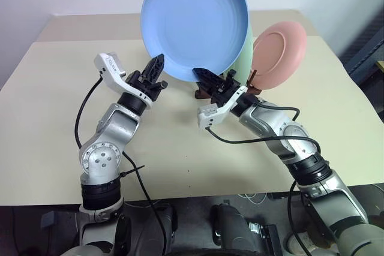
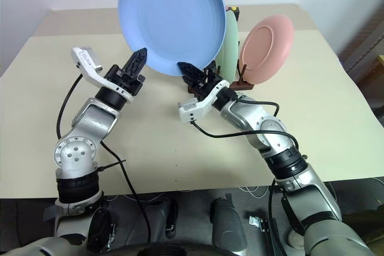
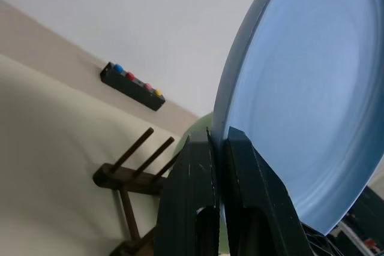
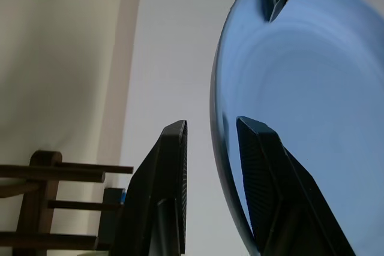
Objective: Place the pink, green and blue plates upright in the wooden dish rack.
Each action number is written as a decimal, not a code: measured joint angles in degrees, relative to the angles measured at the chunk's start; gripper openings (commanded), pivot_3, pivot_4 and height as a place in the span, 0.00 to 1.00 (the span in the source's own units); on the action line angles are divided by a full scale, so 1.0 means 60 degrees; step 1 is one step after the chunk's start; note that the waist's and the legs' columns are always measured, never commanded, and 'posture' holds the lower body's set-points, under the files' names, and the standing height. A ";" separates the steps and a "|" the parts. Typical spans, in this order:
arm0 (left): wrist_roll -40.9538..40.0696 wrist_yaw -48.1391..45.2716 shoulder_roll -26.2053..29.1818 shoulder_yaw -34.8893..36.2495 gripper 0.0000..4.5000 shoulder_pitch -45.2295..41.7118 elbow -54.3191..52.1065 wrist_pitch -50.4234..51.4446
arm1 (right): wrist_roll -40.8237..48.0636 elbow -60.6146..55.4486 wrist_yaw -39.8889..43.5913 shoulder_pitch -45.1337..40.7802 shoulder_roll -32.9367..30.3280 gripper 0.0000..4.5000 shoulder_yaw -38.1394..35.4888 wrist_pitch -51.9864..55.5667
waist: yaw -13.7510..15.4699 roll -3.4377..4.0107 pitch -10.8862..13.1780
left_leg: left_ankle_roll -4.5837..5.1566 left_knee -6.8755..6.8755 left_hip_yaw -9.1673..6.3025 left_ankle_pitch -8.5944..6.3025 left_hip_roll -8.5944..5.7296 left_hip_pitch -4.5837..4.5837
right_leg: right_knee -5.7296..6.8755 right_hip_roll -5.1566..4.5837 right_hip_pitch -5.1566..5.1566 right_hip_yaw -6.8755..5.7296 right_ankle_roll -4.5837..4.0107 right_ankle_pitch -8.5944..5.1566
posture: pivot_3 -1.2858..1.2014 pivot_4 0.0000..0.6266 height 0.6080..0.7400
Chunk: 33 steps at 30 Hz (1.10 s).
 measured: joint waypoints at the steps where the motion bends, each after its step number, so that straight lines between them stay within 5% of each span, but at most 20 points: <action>1: 0.0059 -0.0028 0.0003 -0.0001 0.00 0.0000 0.0000 -0.0005 | 0.0005 0.0000 0.0000 0.0000 -0.0010 0.23 -0.0004 0.0005 | 0.0000 0.0000 0.0000 | 0.0001 0.0000 0.0000 0.0000 0.0000 0.0000 | 0.0000 0.0000 0.0000 0.0000 0.0000 0.0000 | 0.52 0.24 1.00; 4: 0.0341 -0.0205 0.0128 -0.0078 0.00 0.0000 -0.0024 -0.0045 | 0.0105 0.0006 0.0035 0.0001 -0.0028 0.01 -0.0022 0.0006 | -0.0007 0.0000 0.0000 | 0.0001 -0.0001 0.0000 0.0000 -0.0002 0.0000 | 0.0000 0.0001 0.0000 0.0000 0.0000 0.0000 | 0.52 0.24 1.00; 18: 0.0950 -0.0539 0.0106 -0.0240 0.00 -0.0003 -0.0183 -0.0111 | 0.0288 0.0009 0.0022 0.0033 -0.0199 0.01 -0.0017 -0.0086 | -0.0005 0.0001 0.0000 | 0.0002 -0.0002 -0.0001 -0.0001 0.0003 0.0000 | -0.0002 0.0000 0.0000 0.0000 0.0000 0.0000 | 0.52 0.24 1.00; 27: 0.0798 -0.1035 0.0310 -0.0062 0.97 -0.0001 -0.0186 -0.0117 | 0.0275 0.0061 0.0014 0.0036 -0.0251 0.00 -0.0030 0.0003 | -0.0015 0.0001 0.0000 | 0.0002 -0.0002 -0.0001 -0.0001 0.0004 0.0000 | -0.0002 0.0000 -0.0001 0.0000 0.0000 0.0000 | 0.52 0.24 1.00; 33: 0.0023 -0.2547 0.1897 0.0842 0.97 0.0055 0.0206 0.0156 | 0.0381 0.0068 0.0062 -0.0151 -0.0315 0.00 -0.0095 0.0013 | -0.0042 0.0005 0.0003 | 0.0009 -0.0005 0.0000 -0.0005 0.0007 0.0001 | 0.0003 0.0004 -0.0004 0.0000 -0.0002 0.0000 | 0.52 0.24 1.00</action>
